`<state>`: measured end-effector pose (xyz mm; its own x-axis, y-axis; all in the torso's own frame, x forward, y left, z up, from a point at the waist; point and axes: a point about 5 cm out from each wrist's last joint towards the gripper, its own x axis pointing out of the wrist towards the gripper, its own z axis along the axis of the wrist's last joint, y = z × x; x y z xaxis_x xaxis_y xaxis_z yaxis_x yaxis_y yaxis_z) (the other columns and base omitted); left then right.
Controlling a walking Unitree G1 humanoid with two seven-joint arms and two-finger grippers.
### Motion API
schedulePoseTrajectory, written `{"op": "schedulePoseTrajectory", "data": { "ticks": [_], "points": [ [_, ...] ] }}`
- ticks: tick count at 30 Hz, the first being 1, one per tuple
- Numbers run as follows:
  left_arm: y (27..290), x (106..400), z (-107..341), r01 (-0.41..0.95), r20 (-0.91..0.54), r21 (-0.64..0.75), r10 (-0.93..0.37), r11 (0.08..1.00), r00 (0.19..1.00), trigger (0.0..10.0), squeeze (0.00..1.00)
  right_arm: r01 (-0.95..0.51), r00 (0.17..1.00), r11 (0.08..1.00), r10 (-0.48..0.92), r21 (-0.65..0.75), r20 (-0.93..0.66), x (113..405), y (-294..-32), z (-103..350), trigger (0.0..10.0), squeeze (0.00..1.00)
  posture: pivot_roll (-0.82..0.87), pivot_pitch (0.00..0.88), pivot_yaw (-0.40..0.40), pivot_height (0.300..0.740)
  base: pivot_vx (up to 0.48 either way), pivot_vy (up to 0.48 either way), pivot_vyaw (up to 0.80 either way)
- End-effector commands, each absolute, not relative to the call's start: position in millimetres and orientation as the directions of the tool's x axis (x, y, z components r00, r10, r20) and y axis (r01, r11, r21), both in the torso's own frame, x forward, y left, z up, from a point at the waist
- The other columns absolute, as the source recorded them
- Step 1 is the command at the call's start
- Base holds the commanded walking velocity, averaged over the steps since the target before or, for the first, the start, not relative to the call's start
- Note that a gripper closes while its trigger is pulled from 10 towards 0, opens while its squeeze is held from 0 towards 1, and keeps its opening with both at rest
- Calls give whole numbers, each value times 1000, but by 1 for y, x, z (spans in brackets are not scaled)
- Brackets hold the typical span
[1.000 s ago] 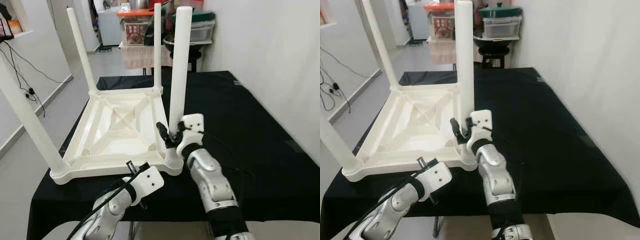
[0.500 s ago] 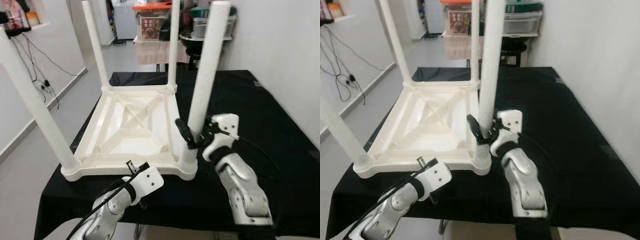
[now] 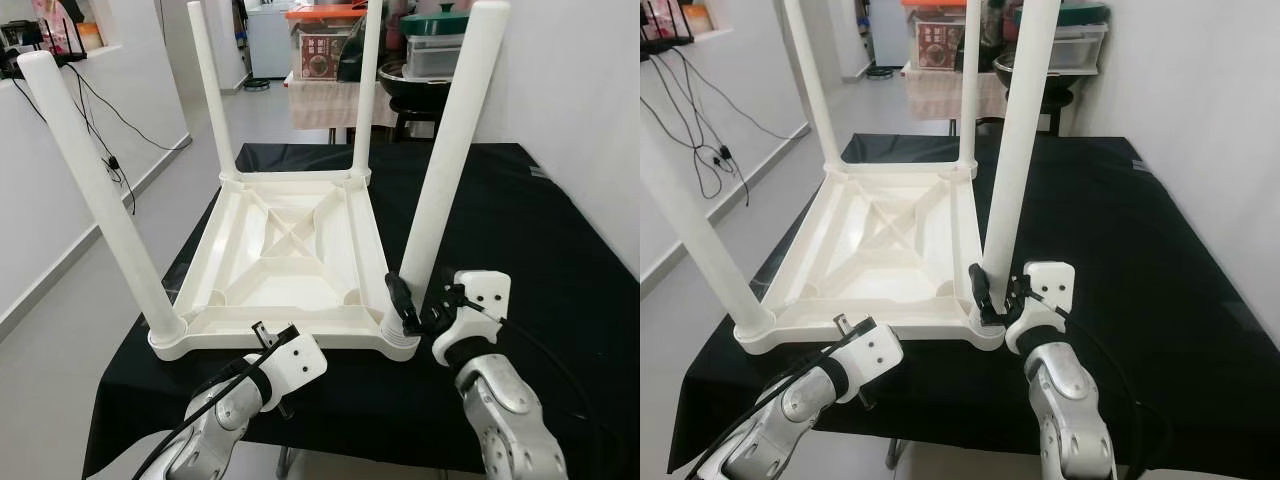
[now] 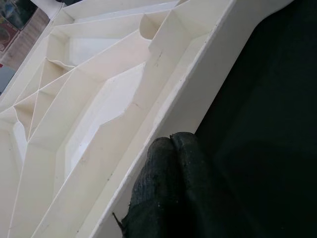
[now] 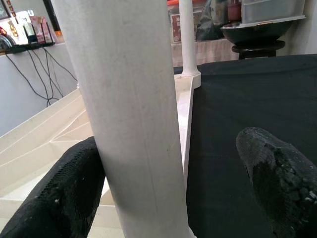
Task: Building children table
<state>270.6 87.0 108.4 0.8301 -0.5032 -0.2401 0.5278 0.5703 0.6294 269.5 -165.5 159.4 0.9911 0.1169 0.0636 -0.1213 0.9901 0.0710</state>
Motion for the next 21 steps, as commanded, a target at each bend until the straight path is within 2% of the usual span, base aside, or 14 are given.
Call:
{"op": "schedulePoseTrajectory", "data": {
  "ticks": [1,6,9,21],
  "points": [
    [93,274,107,529,-257,633,-491,565,832,10000,0,-84,995,994,80,71,60,266,-173,161,10000,0,-119,0,10,740,0,0,0],
    [93,275,106,529,-258,633,-490,566,833,10000,0,-100,993,994,97,45,64,258,-174,165,10000,0,-119,0,10,740,0,0,0],
    [93,276,106,529,-258,633,-490,565,833,10000,0,-117,991,993,118,-16,65,254,-170,166,10000,0,-123,0,7,740,0,0,0],
    [93,279,104,530,-262,632,-488,565,833,10000,0,-81,995,993,86,-90,42,247,-165,163,10000,0,-134,0,11,740,0,0,0]
  ]
}}
